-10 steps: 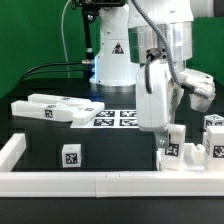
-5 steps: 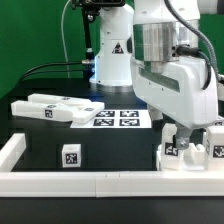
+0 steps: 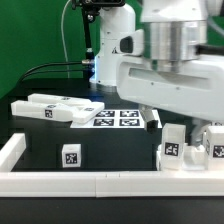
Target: Assemble chair
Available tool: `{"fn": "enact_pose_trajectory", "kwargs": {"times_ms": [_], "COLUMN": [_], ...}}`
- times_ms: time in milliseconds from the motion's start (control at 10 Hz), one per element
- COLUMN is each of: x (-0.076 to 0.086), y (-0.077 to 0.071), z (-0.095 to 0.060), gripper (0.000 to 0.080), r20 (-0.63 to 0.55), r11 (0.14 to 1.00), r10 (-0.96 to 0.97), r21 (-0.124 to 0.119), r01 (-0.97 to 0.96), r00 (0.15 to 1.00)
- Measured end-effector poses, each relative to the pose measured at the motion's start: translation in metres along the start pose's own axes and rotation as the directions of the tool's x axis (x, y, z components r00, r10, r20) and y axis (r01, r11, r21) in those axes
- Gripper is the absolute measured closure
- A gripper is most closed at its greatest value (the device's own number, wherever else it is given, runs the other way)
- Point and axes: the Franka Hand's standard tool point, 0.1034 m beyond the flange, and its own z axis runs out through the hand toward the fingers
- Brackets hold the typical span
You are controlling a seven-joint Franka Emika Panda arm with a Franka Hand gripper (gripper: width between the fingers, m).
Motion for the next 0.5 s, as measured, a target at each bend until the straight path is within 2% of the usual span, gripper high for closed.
{"fn": "enact_pose_trajectory", "kwargs": {"times_ms": [200, 400, 500], "x": [0.0008, 0.0006, 0.0005], "y": [0.0016, 0.0018, 0.0018], "z": [0.0012, 0.0017, 0.0018], "gripper": [0.0165, 0.0518, 0.0515], "r20": [0.000, 0.000, 0.000], "r11": [0.999, 0.988, 0.976], "r10": [0.048, 0.152, 0.216], "r21": [-0.003, -0.004, -0.004], "r01": [-0.048, -0.152, -0.216], "r00": [0.999, 0.988, 0.976]}}
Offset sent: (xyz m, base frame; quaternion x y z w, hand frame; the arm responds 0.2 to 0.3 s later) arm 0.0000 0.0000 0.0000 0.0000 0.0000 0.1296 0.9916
